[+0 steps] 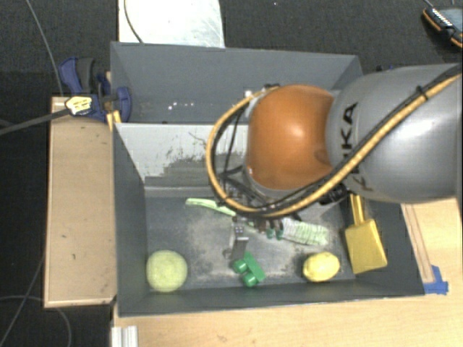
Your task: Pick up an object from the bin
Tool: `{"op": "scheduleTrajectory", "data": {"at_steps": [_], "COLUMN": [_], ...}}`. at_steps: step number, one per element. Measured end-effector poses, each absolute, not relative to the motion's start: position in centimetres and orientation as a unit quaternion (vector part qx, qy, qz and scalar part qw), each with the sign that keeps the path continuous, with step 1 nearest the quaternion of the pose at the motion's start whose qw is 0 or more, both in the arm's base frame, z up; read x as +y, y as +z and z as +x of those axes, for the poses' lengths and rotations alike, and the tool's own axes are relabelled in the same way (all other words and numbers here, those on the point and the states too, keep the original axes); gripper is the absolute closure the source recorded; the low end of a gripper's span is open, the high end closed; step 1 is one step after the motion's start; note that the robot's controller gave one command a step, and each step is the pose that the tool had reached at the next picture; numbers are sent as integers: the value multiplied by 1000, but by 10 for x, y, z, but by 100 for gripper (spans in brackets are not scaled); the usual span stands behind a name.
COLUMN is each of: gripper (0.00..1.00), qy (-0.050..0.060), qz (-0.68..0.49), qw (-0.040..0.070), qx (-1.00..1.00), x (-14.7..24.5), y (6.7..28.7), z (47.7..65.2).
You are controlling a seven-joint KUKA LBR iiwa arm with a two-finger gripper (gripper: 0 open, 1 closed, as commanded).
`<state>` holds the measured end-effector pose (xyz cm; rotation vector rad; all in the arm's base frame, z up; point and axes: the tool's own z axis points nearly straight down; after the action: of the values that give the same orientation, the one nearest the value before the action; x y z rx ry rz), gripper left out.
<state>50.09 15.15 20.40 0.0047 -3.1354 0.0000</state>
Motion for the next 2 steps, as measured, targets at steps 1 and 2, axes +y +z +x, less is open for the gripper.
{"op": "scheduleTrajectory", "data": {"at_steps": [1, 2], "gripper": [0, 0], "qy": [-1, 0], "qz": [-1, -17], "qw": [-1, -1], "qx": [-1000, -1000], "x": [150, 83], "y": [208, 66], "z": [503, 576]}}
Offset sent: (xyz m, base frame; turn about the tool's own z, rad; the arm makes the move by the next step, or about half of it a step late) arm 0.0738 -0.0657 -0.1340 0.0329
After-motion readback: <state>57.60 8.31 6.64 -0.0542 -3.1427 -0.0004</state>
